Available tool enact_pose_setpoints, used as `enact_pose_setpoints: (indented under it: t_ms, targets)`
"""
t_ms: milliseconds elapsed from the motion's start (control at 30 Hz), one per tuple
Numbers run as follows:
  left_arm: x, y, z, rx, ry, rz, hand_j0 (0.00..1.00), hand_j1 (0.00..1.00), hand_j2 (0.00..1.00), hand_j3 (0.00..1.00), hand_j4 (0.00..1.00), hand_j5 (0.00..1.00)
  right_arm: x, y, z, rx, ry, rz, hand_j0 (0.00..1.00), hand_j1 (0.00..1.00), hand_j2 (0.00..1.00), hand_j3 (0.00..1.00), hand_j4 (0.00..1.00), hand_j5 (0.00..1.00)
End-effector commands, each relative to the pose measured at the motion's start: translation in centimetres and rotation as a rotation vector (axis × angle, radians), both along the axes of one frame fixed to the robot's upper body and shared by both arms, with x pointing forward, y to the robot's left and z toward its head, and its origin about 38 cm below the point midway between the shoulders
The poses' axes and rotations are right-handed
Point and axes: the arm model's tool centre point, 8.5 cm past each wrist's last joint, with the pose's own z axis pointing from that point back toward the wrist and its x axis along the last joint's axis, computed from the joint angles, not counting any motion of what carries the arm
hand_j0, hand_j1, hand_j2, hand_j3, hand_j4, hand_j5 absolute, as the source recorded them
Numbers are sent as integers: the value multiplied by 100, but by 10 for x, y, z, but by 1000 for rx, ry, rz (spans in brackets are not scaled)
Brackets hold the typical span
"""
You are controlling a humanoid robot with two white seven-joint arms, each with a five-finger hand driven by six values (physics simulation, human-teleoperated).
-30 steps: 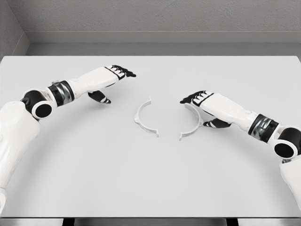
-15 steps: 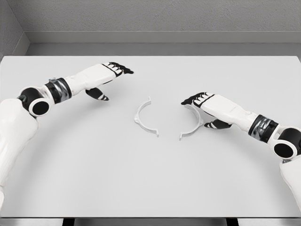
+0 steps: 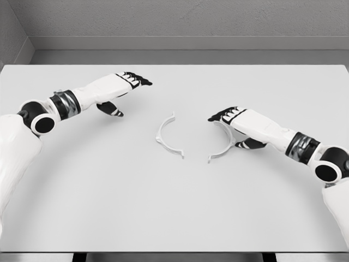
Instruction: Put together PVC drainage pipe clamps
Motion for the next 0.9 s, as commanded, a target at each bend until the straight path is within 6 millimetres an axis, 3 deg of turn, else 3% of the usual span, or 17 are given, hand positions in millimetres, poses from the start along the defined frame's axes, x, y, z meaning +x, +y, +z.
enact_pose_setpoints:
  t_ms: [0, 700, 867]
  targets:
    - [0, 0, 1, -6, 0, 3, 100, 100, 100, 100, 100, 100, 0, 2, -1, 6, 6, 4, 91, 91, 91, 91, 91, 91]
    - [1, 2, -2, -5, 7, 8, 100, 100, 100, 100, 100, 100, 11, 9, 3, 5, 2, 14, 91, 91, 91, 91, 91, 91]
    - [1, 2, -2, -7, 8, 8, 100, 100, 100, 100, 100, 100, 11, 22, 1, 15, 4, 39, 91, 91, 91, 91, 91, 91]
